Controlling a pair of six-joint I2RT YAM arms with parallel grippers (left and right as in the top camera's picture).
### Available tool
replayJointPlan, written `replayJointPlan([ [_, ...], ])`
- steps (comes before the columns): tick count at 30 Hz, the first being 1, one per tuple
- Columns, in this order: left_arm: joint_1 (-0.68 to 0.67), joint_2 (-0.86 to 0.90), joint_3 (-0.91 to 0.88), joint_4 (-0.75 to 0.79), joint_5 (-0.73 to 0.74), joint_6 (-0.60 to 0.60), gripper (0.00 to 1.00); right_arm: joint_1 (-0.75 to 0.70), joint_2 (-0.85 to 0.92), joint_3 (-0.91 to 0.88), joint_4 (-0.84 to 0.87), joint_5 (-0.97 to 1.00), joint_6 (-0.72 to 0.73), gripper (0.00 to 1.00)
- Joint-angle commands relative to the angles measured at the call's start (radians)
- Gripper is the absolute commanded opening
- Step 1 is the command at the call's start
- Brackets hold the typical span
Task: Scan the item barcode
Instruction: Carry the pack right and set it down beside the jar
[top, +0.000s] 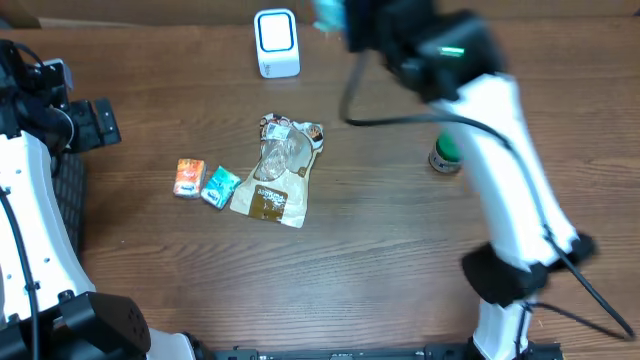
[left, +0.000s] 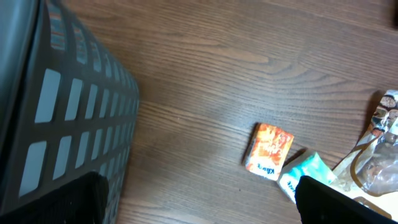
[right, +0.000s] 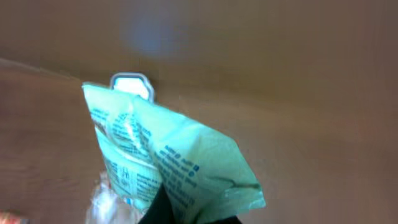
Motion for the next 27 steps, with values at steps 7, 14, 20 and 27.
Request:
replayJointPlan([
  [7, 0.005, 0.002, -0.003, 0.002, -0.001, 0.012, 1.00, -0.135, 0.134, -0.086, -0.352, -0.194, 0.447, 0.04],
  [14, 0.005, 0.002, -0.003, 0.002, -0.001, 0.012, 1.00, -0.135, 0.151, -0.436, -0.247, -0.164, 0.526, 0.04],
  [20, 0.005, 0.002, -0.003, 0.002, -0.001, 0.012, 1.00, -0.130, 0.151, -0.695, -0.113, -0.171, 0.546, 0.04],
  [27, 0.005, 0.002, -0.003, 0.002, -0.001, 0.012, 0.99, -0.132, 0.151, -0.829, -0.079, -0.037, 0.602, 0.04],
])
